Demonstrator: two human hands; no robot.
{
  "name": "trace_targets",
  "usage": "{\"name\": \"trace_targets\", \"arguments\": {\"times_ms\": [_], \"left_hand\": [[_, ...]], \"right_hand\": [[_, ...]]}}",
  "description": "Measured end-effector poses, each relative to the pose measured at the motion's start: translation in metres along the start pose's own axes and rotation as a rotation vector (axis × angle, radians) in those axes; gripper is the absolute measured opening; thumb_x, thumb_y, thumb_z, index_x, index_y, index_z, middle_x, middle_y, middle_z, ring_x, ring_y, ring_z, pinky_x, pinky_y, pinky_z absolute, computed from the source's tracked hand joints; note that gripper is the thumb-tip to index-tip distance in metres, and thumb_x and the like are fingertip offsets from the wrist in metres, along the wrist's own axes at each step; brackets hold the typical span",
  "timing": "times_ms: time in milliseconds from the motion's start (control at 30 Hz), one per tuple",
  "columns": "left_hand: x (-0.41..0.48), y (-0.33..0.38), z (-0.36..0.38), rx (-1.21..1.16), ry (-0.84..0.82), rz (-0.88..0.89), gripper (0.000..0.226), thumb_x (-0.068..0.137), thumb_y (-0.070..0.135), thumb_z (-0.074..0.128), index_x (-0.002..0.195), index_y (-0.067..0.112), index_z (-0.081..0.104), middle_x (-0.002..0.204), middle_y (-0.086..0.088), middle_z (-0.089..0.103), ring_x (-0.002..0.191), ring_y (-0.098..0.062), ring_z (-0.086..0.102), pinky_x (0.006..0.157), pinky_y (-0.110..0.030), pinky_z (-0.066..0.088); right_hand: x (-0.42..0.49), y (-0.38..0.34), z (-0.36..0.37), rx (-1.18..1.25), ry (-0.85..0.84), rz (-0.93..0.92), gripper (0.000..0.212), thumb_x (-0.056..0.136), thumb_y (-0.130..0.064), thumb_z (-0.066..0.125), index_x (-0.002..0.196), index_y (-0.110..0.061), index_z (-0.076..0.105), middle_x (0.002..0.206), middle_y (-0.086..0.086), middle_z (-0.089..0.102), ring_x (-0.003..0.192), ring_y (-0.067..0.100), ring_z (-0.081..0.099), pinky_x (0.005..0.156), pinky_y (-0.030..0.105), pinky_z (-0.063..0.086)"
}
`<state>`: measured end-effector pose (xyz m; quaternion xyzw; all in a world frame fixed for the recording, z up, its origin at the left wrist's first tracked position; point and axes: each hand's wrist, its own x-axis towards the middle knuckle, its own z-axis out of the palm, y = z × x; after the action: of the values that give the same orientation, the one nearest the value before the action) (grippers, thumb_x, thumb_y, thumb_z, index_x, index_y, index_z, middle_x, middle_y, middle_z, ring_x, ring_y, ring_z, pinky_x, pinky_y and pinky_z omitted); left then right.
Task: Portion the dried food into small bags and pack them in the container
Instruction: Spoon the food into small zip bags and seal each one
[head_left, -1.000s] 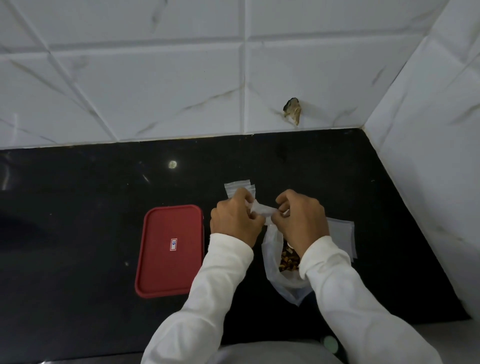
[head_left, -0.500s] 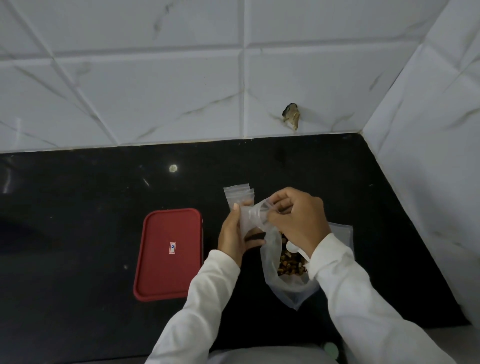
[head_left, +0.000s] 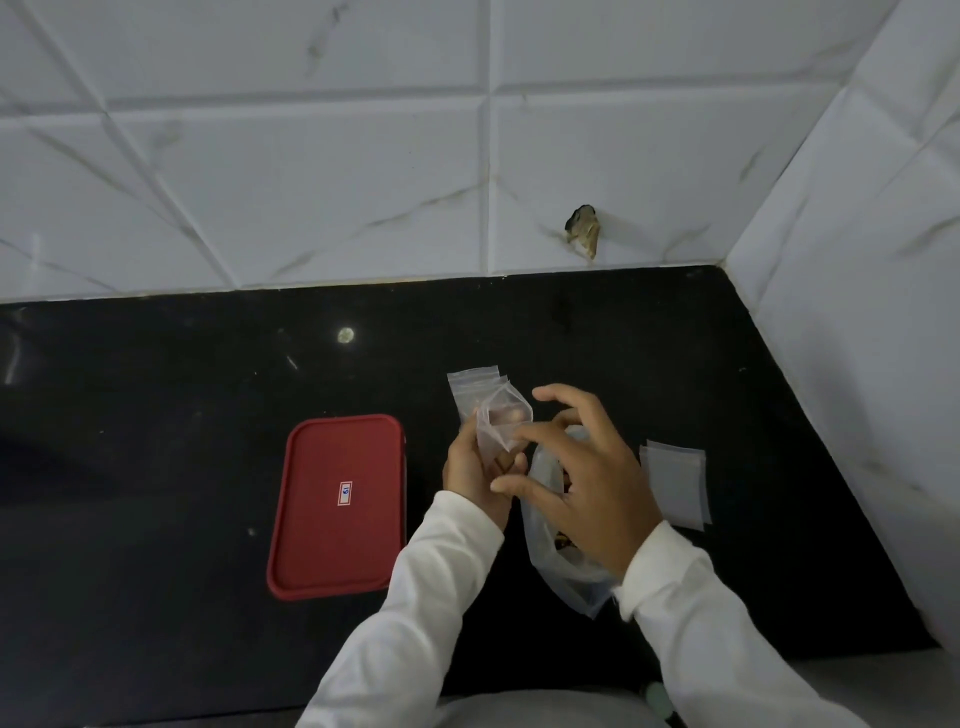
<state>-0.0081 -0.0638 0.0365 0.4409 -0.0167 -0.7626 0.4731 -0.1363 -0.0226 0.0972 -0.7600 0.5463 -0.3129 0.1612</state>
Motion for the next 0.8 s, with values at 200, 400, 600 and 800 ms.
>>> {"name": "trace_targets", "arguments": {"times_ms": [200,400,600,800], "left_hand": [[0.011,-0.004,-0.006,0.001,0.038,-0.071,0.030,0.089,0.036,0.065,0.111,0.015,0.064,0.085,-0.009,0.067,0.075,-0.023,0.068,0.067,-0.035,0.054],[0.004,0.003,-0.009,-0.030,-0.080,-0.060,0.030,0.099,0.024,0.051,0.078,0.009,0.066,0.073,-0.010,0.067,0.066,-0.022,0.068,0.064,-0.031,0.055],[0.004,0.001,-0.009,0.004,-0.139,-0.057,0.020,0.092,0.024,0.059,0.082,0.012,0.070,0.081,-0.010,0.066,0.071,-0.021,0.067,0.064,-0.031,0.054],[0.004,-0.003,-0.013,0.001,-0.126,-0.049,0.025,0.097,0.029,0.056,0.109,0.010,0.066,0.092,-0.011,0.068,0.072,-0.018,0.068,0.057,-0.026,0.056]], "right_hand": [[0.002,0.004,0.012,-0.093,-0.054,-0.018,0.009,0.089,-0.029,0.068,0.097,-0.026,0.070,0.142,-0.003,0.039,0.102,0.012,0.053,0.074,0.030,0.056],[0.003,-0.003,0.002,-0.038,-0.034,-0.019,0.008,0.092,-0.029,0.063,0.090,-0.025,0.069,0.142,-0.009,0.037,0.100,0.007,0.050,0.076,0.026,0.053],[0.005,-0.006,-0.001,-0.023,-0.025,-0.044,0.006,0.090,-0.024,0.065,0.088,-0.021,0.069,0.140,-0.007,0.039,0.099,0.007,0.050,0.077,0.027,0.052],[0.003,-0.004,-0.007,0.107,0.003,0.005,0.017,0.093,-0.034,0.061,0.105,-0.024,0.068,0.135,-0.011,0.042,0.102,0.004,0.055,0.082,0.017,0.050]]}}
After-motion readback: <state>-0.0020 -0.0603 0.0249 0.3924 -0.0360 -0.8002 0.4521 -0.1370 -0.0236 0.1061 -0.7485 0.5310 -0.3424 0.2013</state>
